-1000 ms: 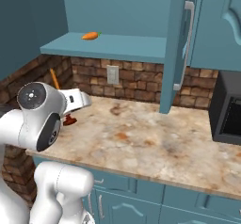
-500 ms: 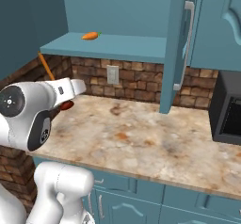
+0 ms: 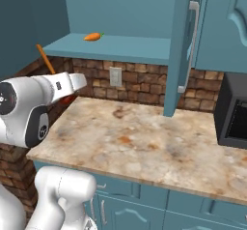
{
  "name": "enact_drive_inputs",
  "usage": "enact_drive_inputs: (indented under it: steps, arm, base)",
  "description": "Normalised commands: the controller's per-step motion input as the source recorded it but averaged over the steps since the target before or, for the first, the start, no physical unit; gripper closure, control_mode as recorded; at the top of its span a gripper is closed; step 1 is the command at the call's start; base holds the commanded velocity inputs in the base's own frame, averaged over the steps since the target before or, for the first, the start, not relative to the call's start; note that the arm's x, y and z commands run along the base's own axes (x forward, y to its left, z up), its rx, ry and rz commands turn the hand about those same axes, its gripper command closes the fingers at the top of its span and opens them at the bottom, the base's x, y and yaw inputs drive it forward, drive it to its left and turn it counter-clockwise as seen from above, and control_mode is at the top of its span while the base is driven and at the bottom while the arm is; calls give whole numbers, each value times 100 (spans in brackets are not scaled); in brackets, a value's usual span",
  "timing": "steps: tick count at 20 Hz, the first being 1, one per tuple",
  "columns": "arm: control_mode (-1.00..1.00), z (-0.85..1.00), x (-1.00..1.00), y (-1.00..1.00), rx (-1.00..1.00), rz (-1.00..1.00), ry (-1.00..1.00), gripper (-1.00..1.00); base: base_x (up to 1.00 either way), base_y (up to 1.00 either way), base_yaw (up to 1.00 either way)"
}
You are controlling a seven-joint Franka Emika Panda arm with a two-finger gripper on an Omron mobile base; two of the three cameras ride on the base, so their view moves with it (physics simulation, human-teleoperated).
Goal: Pick the candle and candle from the dining table and place them in the open cabinet. Close the cabinet after placing the objects.
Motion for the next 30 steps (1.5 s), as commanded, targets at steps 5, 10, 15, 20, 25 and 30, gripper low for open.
enact_drive_inputs:
  steps: [5,10,15,20,25,30]
  arm:
    - [-100,34,0,-11,7,0,-7,100]
    - [-100,34,0,-6,9,0,0,100]
    - [-100,31,2,0,7,0,0,100]
    - [-100,14,11,0,8,0,-3,100]
    - [-100,6,15,0,5,0,-9,100]
    - [-100,2,27,0,4,0,-8,100]
  base:
    - [0,0,0]
    - [0,0,0]
    - [0,0,0]
    - [0,0,0]
    - [0,0,0]
    - [0,0,0]
